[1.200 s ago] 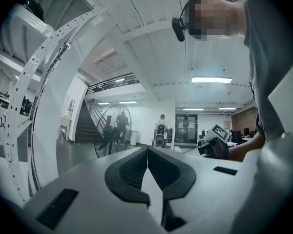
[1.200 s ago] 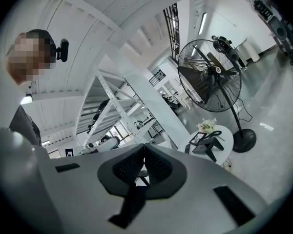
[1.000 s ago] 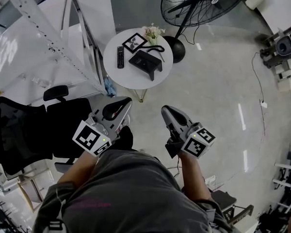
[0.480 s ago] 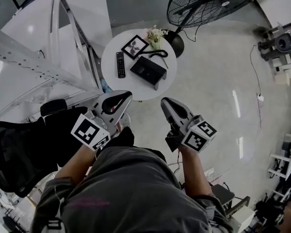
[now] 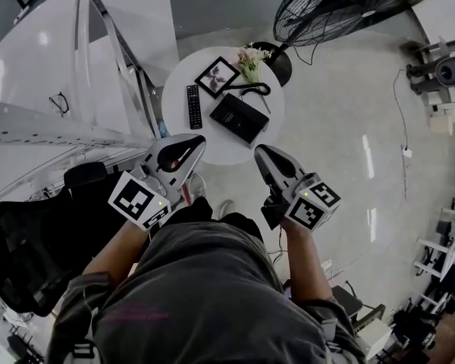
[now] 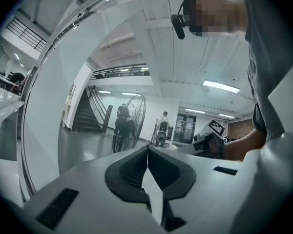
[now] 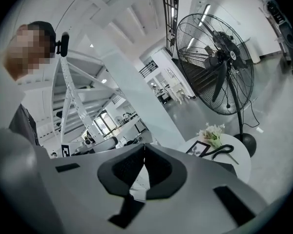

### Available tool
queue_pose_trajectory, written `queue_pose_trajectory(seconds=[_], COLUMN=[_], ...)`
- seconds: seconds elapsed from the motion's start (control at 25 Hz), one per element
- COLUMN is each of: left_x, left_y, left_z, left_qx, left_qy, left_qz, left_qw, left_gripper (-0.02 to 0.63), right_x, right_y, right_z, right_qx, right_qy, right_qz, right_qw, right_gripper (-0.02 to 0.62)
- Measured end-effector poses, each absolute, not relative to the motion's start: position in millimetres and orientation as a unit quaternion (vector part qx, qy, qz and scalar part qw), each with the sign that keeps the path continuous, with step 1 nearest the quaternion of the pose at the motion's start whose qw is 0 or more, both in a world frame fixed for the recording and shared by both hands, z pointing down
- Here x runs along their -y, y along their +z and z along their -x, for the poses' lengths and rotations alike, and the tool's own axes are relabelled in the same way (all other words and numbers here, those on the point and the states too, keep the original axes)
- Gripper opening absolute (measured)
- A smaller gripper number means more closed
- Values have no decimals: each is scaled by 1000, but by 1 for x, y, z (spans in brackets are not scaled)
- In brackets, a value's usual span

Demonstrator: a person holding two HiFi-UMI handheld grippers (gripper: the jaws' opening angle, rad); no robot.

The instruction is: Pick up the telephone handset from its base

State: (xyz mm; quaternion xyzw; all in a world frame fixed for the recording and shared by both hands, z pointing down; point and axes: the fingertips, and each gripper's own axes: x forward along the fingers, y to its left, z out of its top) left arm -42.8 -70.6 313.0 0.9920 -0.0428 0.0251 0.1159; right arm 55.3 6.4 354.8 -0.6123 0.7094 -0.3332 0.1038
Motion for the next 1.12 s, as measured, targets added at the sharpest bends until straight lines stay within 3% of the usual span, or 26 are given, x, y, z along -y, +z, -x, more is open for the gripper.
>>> queue_pose_trajectory(seconds=[0.48, 1.12], left_x=[114, 134], left_y=[329, 366], left_z=[24, -61], left_qx=[80, 172], left_qy=[39, 73], left_qz=[-988, -970], left_qw=[128, 156], left_gripper=[18, 18], right_x=[43, 108], right_y=[389, 485], right_z=[-86, -195], right_qx=[-721, -734], right_qy=[-353, -412], right_qz=[593, 540], right_qw=[65, 5], right_gripper=[21, 21])
